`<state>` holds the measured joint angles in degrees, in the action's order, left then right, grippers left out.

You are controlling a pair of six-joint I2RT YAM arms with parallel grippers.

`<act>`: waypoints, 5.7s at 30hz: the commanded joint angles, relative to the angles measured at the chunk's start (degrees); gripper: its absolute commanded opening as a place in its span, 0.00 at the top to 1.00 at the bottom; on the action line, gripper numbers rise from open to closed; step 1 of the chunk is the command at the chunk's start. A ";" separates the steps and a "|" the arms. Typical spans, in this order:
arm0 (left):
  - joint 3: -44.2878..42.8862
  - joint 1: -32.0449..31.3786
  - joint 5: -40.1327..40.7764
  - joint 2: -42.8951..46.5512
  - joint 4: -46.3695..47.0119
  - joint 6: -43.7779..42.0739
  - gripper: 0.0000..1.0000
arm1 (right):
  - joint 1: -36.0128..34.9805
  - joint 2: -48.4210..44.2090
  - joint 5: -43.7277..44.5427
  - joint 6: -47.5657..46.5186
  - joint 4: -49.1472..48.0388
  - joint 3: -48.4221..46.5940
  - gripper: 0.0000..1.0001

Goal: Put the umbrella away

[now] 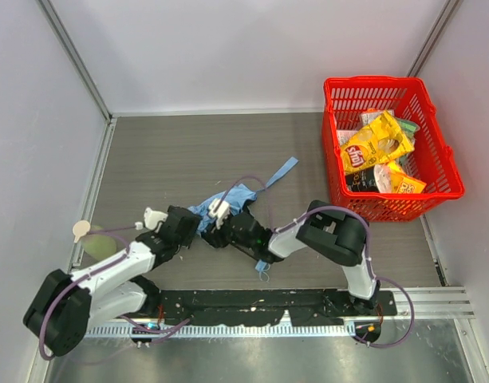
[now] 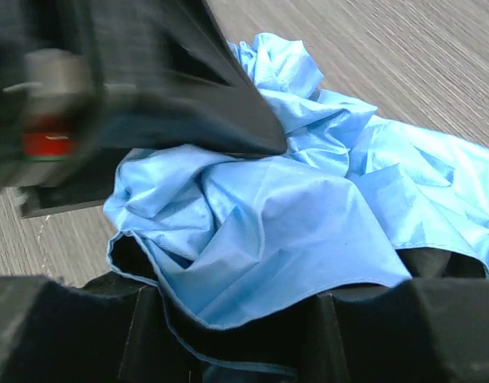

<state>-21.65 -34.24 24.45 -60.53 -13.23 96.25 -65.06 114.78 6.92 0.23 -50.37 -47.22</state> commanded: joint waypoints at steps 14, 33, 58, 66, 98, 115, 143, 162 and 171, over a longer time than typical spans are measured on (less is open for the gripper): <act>3.81 -0.39 0.07 -2.65 24.83 -12.84 0.00 | 22.87 14.76 -49.35 34.03 -1.92 -1.55 0.99; -0.15 -0.30 0.08 -23.05 33.16 -12.66 0.61 | 26.03 18.90 -59.65 41.52 4.40 -9.21 0.99; -11.04 -0.30 -7.22 -18.04 -3.35 -6.78 1.00 | 10.05 -9.14 -16.48 -4.00 45.54 -14.31 0.28; -12.63 -0.39 -7.66 -19.19 -6.01 -3.35 1.00 | -2.96 -5.89 17.75 -1.82 32.61 -10.16 0.28; 7.93 -0.30 2.01 10.26 17.51 -11.87 0.00 | 22.86 13.09 -53.84 27.53 12.49 -7.71 0.99; -5.15 3.65 -1.94 -16.35 15.43 -9.58 0.00 | 25.42 18.81 -62.20 39.50 6.60 -11.40 0.99; -2.17 3.30 -9.68 -19.19 15.00 -11.44 1.00 | 15.42 -6.94 -21.79 2.68 48.44 -19.32 0.23; -0.59 3.21 -9.68 -13.66 12.87 -8.79 0.95 | 2.91 3.52 19.20 -0.32 37.27 -10.70 0.99; 1.18 3.56 -8.45 -10.30 14.74 -14.15 0.00 | 16.26 5.01 -30.06 9.15 29.47 -7.53 0.99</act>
<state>-21.19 -30.33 17.58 -69.63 8.69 86.78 -55.88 113.60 1.39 2.02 -23.66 -58.52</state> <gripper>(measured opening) 0.953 0.386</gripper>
